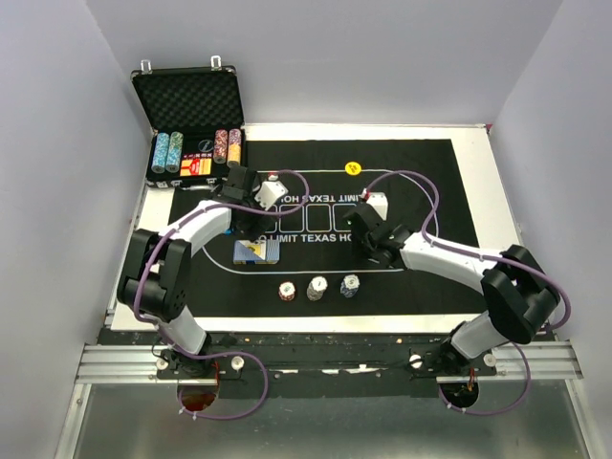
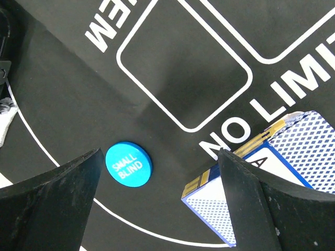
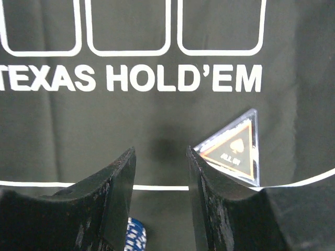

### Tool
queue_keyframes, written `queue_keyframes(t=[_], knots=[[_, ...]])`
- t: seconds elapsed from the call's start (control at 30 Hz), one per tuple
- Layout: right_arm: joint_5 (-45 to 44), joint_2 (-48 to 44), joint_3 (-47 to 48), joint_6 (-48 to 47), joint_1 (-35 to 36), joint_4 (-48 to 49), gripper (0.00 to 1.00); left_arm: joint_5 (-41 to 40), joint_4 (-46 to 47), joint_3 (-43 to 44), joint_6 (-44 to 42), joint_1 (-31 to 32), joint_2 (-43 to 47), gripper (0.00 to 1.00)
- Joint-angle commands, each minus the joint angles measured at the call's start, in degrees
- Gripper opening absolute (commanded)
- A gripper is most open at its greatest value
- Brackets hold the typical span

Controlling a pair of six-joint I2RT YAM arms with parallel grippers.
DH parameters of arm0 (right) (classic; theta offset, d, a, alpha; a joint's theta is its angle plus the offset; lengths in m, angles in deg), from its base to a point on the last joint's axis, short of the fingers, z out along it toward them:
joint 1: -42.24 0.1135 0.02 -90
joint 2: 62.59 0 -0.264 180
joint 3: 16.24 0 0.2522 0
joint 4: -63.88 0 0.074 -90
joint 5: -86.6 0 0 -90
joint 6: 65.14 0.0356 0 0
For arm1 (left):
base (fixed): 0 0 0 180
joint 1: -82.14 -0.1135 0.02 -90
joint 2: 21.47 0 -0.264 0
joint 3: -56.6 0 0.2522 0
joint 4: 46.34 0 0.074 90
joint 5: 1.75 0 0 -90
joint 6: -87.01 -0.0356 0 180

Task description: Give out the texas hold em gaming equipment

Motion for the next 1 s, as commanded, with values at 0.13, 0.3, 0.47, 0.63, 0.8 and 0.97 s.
queue_keyframes(t=[0.13,0.3,0.47,0.63,0.8,0.97], knots=[[-0.3,0.5,10.3,-4.9,0.0,2.9,0.53,-5.1,4.9,-6.1,-3.7,2.5,1.4,0.99],[3.8,2.7,14.0,-8.5,0.0,7.7,0.55,-2.6,2.5,-7.3,-3.4,2.4,4.9,0.99],[9.3,8.4,17.7,-9.7,0.0,10.1,0.55,3.8,-3.6,-3.4,-0.5,-1.2,13.2,0.99],[17.8,17.0,23.9,-11.1,1.6,11.5,0.55,15.6,-13.0,9.0,8.2,-12.5,16.6,0.99],[21.3,27.5,35.0,-13.1,7.1,8.1,0.57,27.0,-19.1,13.7,12.2,-21.0,20.2,0.99],[23.9,31.8,40.2,-13.3,10.1,7.2,0.6,37.6,-26.4,11.3,3.9,-23.8,24.6,0.99]])
